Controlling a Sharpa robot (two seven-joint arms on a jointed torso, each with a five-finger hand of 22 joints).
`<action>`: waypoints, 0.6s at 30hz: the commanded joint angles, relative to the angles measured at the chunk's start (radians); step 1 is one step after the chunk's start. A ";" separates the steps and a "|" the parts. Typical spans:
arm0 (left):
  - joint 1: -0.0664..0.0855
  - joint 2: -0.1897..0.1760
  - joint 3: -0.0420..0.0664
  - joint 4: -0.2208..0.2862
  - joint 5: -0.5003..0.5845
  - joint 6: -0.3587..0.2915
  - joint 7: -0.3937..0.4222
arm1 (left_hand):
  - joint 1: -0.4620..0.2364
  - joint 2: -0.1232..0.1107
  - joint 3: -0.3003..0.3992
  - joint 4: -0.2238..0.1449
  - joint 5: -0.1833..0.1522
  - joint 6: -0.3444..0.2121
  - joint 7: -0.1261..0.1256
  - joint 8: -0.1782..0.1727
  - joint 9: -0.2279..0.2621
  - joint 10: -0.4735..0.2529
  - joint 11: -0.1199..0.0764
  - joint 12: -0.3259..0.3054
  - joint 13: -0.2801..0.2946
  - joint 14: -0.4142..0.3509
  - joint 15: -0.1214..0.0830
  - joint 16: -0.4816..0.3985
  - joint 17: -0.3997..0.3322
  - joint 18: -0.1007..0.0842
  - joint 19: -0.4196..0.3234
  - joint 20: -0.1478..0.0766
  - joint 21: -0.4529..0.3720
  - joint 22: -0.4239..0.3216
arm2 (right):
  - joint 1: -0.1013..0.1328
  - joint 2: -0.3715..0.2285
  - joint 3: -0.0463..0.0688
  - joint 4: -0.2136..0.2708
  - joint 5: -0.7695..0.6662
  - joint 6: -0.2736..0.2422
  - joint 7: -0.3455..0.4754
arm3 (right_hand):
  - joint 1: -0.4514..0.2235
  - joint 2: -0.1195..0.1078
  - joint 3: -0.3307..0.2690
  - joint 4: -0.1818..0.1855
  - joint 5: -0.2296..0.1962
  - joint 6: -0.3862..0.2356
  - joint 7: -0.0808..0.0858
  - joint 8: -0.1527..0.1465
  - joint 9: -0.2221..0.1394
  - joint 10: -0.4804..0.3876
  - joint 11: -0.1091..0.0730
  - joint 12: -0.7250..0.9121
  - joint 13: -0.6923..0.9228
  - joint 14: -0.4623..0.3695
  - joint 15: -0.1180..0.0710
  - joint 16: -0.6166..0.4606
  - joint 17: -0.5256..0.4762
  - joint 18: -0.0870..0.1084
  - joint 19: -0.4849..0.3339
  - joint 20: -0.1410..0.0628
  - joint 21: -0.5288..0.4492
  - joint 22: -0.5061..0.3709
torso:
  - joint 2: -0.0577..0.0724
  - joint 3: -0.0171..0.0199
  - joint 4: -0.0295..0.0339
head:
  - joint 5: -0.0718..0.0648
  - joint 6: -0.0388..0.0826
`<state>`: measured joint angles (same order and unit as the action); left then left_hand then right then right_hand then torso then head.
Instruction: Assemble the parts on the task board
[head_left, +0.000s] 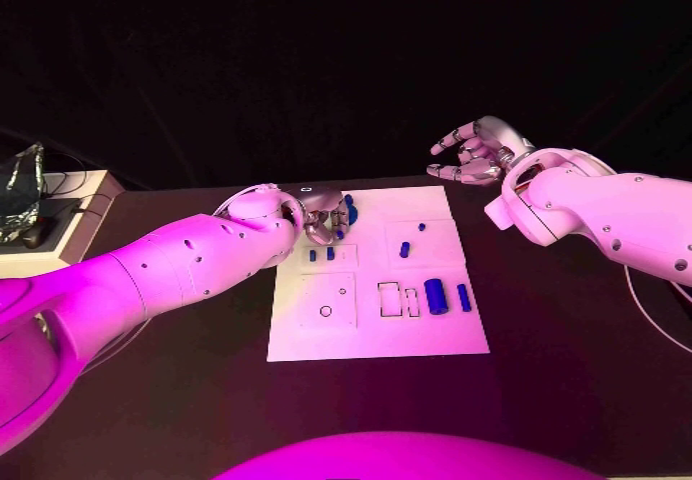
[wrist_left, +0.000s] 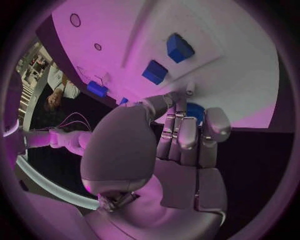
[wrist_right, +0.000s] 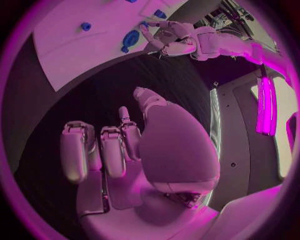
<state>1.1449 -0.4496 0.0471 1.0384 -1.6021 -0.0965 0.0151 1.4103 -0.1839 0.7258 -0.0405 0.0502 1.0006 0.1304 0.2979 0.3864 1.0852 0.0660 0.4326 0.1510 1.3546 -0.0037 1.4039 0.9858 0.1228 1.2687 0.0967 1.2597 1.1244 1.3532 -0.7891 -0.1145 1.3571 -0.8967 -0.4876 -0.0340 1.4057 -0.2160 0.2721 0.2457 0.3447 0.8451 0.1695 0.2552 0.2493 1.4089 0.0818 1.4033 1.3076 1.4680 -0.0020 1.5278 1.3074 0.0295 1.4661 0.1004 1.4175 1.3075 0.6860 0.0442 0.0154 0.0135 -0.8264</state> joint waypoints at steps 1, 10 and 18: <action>0.000 -0.011 0.004 0.023 0.040 -0.035 0.025 | -0.011 0.002 0.001 -0.003 0.002 0.007 0.003 -0.006 0.000 0.009 -0.002 -0.009 -0.001 0.007 -0.001 0.005 -0.003 -0.013 0.007 0.003 0.004 0.001 | 0.000 0.000 0.000 -0.001 -0.009 0.005 0.008 | 0.002 -0.005 0.006 -0.002 0.004 -0.005 -0.001 0.003 0.002 0.003 -0.001 0.000 0.091 0.077 0.005 -0.002 0.157 0.013 0.033 0.003 -0.006 0.124 | -0.001 -0.0009 -0.0007 | 0.001 0.002; -0.002 -0.071 0.052 0.105 0.113 -0.026 0.029 | -0.021 0.000 -0.002 -0.001 0.002 0.009 0.003 -0.009 0.001 0.014 -0.001 -0.020 -0.001 0.007 -0.001 0.004 -0.006 -0.013 0.007 0.004 0.004 0.001 | 0.000 -0.004 0.000 -0.004 -0.009 0.008 0.007 | 0.002 -0.006 0.007 -0.002 0.005 -0.005 -0.002 0.004 0.002 0.003 -0.001 0.000 0.091 0.077 0.005 -0.002 0.159 0.013 0.034 0.003 -0.006 0.124 | -0.002 -0.0004 0.0046 | 0.001 0.008; -0.002 -0.124 0.075 0.135 0.111 0.012 0.018 | -0.022 -0.002 -0.003 -0.002 0.002 0.010 0.003 -0.010 0.001 0.015 -0.001 -0.023 -0.001 0.007 -0.001 0.004 -0.007 -0.013 0.008 0.005 0.005 0.002 | -0.001 -0.005 0.000 -0.006 -0.009 0.011 0.005 | 0.002 -0.006 0.007 -0.002 0.005 -0.005 -0.002 0.004 0.002 0.003 -0.001 0.000 0.091 0.077 0.005 -0.002 0.159 0.013 0.034 0.003 -0.006 0.124 | -0.006 -0.0008 0.0160 | -0.002 0.005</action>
<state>1.1434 -0.5731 0.1206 1.1713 -1.5064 -0.1106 0.0293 1.3979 -0.1834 0.7257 -0.0404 0.0501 1.0043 0.1345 0.2915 0.3859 1.0924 0.0662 0.4130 0.1504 1.3545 -0.0036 1.4038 0.9799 0.1229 1.2723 0.1003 1.2597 1.1259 1.3529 -0.7947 -0.1146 1.3508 -0.8969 -0.4866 -0.0344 1.4057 -0.2160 0.2749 0.2428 0.3447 0.8451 0.1695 0.2551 0.2501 1.4089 0.0817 1.4033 1.3073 1.4680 -0.0020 1.5278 1.3074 0.0295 1.4661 0.1004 1.4175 1.3073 0.6816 0.0432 0.0257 0.0119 -0.8199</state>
